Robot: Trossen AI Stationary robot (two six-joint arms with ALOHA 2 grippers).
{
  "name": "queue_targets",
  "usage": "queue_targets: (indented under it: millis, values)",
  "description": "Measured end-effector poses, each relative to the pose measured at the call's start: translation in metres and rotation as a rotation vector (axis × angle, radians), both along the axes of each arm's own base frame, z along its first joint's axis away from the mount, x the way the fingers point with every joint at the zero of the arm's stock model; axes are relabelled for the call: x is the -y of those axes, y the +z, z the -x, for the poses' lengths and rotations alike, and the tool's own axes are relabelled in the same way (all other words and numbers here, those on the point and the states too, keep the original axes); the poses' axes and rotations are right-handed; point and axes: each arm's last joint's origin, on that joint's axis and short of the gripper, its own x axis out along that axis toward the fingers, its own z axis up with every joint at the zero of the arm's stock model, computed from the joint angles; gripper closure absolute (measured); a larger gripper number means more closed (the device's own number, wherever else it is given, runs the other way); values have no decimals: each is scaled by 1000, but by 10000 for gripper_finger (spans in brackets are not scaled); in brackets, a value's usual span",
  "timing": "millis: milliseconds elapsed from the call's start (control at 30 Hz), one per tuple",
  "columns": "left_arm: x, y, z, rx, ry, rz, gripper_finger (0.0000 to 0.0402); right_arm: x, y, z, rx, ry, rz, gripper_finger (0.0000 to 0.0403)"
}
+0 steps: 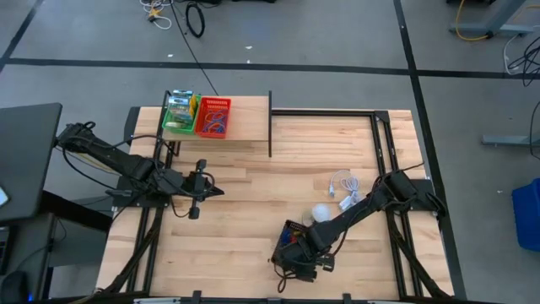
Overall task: Pick & Place Office Desk Supplies
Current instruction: Put the black basket on the shelf
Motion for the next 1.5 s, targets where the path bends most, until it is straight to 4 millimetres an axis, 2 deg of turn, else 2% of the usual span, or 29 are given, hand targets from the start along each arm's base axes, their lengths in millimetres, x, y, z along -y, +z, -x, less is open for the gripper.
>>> queue_targets:
  millis: [200,333,600,767,933,1100,1333,1500]
  values:
    - [0,0,0,3,17,14,393,-7,-1,7,46,207,37,400]
    - [-1,0,0,10,44,13,393,-7,-1,9,49,234,66,398]
    - [0,3,-1,39,55,50,393,-6,3,7,58,-31,124,378]
    - [2,12,-4,125,48,152,378,-4,8,2,113,-239,157,363]
    - [4,14,-5,131,-7,243,330,-6,11,2,103,-433,128,360]
    - [6,10,-9,110,10,292,256,-11,11,7,89,-446,136,343]
    - [17,-9,-31,49,81,421,141,-14,11,9,74,-526,128,281]
    - [28,-26,-55,38,96,517,114,-14,14,8,73,-582,110,233]
